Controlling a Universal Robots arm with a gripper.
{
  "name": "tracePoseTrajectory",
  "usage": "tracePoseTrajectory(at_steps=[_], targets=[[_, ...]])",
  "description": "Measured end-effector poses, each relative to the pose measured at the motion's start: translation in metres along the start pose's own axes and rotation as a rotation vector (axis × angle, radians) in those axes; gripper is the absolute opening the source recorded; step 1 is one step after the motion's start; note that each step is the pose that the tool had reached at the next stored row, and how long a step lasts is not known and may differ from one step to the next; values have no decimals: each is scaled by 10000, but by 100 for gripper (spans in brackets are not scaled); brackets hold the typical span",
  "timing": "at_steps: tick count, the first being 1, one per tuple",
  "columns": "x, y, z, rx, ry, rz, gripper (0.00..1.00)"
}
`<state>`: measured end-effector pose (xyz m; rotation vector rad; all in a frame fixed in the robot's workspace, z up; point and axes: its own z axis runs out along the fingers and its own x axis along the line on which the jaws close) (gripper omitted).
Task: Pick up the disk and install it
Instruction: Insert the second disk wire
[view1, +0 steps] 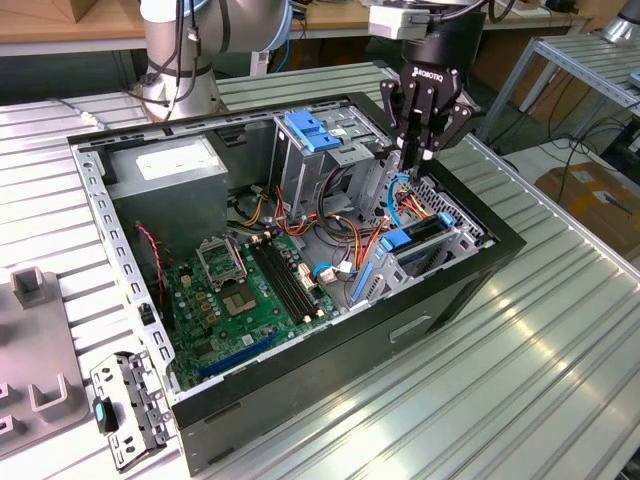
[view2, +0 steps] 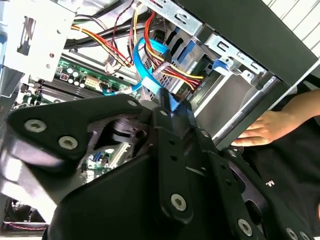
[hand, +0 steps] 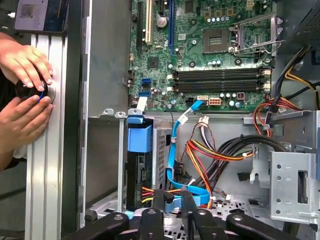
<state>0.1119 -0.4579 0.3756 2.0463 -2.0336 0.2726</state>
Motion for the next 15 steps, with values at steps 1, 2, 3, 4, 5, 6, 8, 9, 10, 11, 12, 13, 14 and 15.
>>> tracePoseTrajectory(at_steps=[1, 2, 3, 4, 5, 6, 8, 9, 10, 11, 12, 13, 14, 15], targets=[[-6, -1, 4, 0, 14, 0, 32], [-9, -2, 10, 0, 23, 0, 32], [-12, -2, 17, 0, 28, -1, 32], [-16, -2, 28, 0, 40, 0, 32], [-19, -3, 38, 0, 53, 0, 32], [-23, -3, 52, -1, 68, 1, 32], [-30, -5, 75, -1, 102, 2, 32], [-33, -5, 81, -1, 135, 4, 32], [-34, -5, 84, -2, 154, 5, 31], [-35, -5, 89, -2, 183, 6, 24], [-36, -6, 91, -2, 196, 6, 17], [-36, -6, 92, -2, 200, 6, 17], [-36, -5, 93, -2, 200, 7, 16], [-37, -6, 95, -2, 198, 7, 16]])
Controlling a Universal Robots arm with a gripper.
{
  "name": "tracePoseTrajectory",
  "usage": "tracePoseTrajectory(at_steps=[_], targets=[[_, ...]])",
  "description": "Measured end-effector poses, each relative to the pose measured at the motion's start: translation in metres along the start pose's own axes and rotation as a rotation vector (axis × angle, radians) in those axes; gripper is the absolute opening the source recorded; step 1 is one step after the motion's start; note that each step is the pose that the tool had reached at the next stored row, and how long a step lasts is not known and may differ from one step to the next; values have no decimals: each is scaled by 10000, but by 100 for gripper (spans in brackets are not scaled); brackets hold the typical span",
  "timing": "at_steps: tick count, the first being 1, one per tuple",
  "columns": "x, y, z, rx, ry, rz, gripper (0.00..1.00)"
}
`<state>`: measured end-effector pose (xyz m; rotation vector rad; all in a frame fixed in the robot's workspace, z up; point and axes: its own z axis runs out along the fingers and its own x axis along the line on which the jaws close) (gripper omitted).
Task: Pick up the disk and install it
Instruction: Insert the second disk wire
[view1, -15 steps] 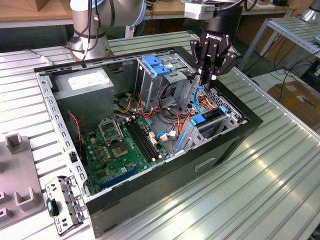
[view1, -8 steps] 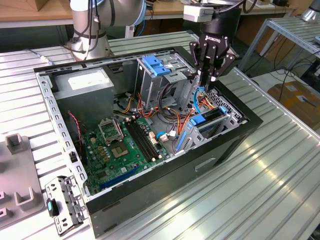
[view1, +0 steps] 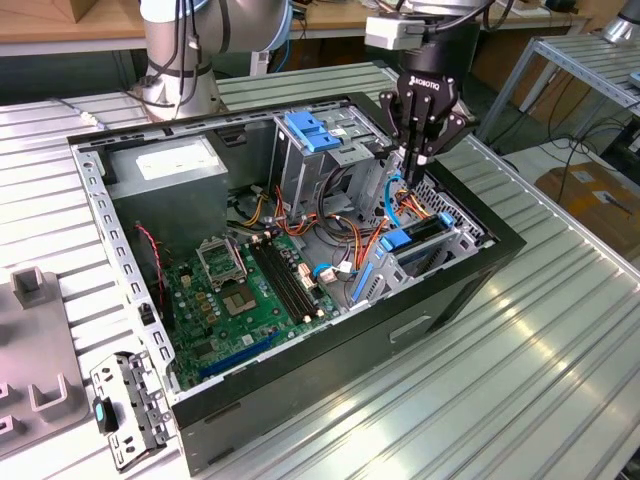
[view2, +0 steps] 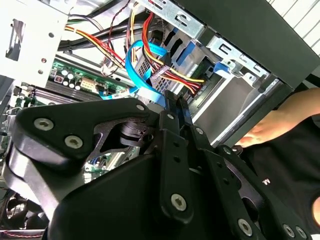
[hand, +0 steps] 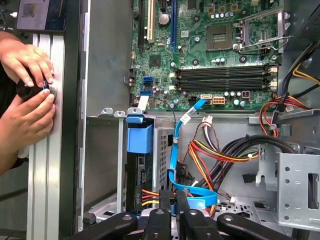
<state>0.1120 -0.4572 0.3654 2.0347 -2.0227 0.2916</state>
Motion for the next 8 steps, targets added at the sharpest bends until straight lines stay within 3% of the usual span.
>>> tracePoseTrajectory(at_steps=[4, 8], targets=[[25, 5, 17, 7, -12, 1, 16], [86, 20, 56, 80, -97, -10, 16]])
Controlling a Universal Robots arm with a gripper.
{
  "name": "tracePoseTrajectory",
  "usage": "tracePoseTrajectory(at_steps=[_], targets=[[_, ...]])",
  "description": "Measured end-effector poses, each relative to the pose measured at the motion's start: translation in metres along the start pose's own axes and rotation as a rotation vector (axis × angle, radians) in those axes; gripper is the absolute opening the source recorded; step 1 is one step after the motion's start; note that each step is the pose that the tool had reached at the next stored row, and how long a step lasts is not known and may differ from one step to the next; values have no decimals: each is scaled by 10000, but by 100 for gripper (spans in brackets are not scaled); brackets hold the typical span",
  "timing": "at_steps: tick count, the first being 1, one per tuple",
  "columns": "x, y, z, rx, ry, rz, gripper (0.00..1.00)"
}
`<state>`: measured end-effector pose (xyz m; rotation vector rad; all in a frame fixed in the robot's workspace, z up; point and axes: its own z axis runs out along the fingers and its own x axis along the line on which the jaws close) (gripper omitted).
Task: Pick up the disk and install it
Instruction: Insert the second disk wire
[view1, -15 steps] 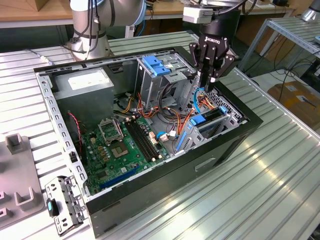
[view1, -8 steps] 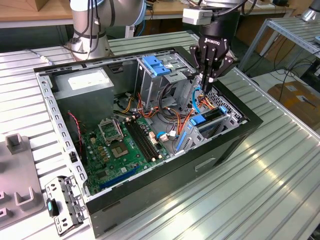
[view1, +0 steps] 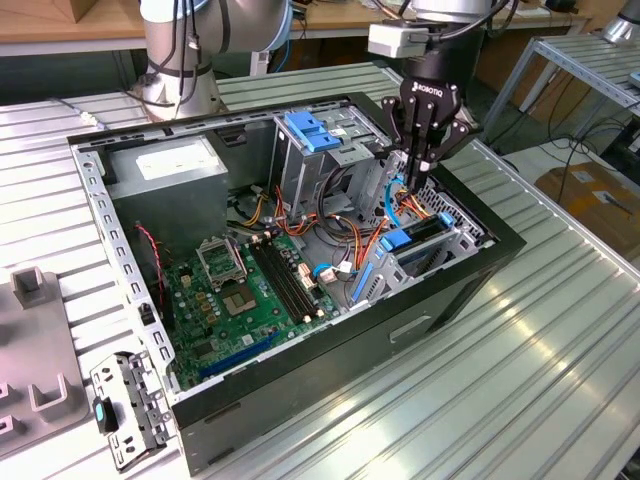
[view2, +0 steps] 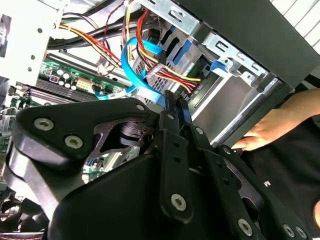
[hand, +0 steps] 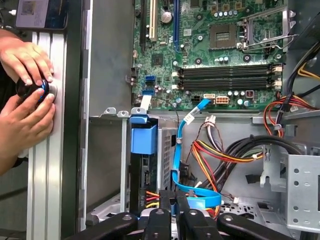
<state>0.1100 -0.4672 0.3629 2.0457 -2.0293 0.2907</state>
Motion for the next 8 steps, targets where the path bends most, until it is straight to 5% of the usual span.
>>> tracePoseTrajectory(at_steps=[3, 8], targets=[[38, 92, 48, 75, -176, -23, 16], [161, 176, 126, 342, -305, 45, 16]])
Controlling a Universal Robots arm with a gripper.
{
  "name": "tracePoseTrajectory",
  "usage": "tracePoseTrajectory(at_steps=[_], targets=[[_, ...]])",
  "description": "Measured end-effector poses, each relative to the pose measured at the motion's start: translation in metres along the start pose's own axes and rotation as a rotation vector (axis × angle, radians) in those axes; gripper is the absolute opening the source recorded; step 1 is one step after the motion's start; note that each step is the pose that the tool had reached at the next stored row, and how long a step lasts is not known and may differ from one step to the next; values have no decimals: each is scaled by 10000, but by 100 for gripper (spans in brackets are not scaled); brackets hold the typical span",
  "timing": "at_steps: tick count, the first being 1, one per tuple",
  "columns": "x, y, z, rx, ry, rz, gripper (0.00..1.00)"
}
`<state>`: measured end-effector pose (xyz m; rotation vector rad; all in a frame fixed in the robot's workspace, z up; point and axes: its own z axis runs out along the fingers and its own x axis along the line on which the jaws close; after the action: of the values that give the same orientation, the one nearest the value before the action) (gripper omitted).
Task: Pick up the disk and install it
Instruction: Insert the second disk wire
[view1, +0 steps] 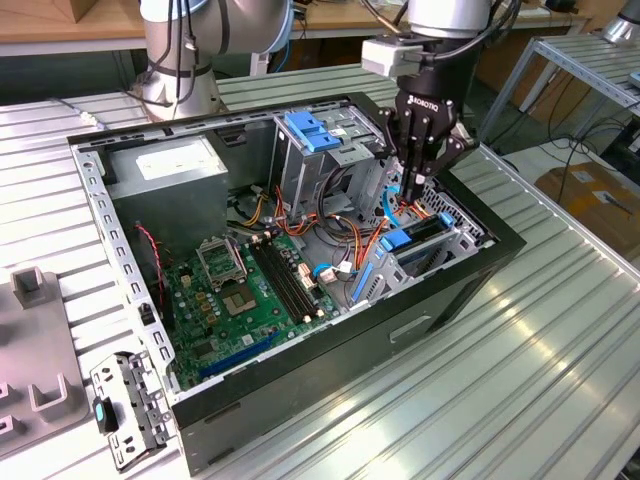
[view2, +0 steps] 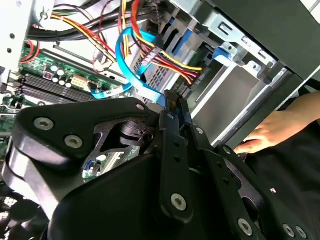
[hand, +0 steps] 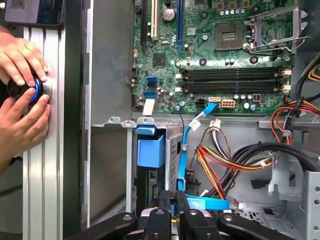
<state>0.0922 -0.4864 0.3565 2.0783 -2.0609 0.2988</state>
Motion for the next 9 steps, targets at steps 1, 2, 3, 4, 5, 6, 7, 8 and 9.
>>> tracePoseTrajectory(at_steps=[1, 2, 3, 4, 5, 6, 7, 8, 9], targets=[[47, 12, 24, 48, -59, 13, 16], [73, 18, 37, 67, -91, 18, 16], [97, 24, 49, 84, -121, 23, 16], [131, 33, 66, 108, -167, 30, 16], [155, 38, 78, 124, -200, 35, 16], [176, 42, 89, 137, -229, 39, 16], [204, 47, 102, 153, -271, 43, 16], [229, 50, 113, 171, -324, 48, 16], [247, 52, 121, 186, -378, 52, 16]])
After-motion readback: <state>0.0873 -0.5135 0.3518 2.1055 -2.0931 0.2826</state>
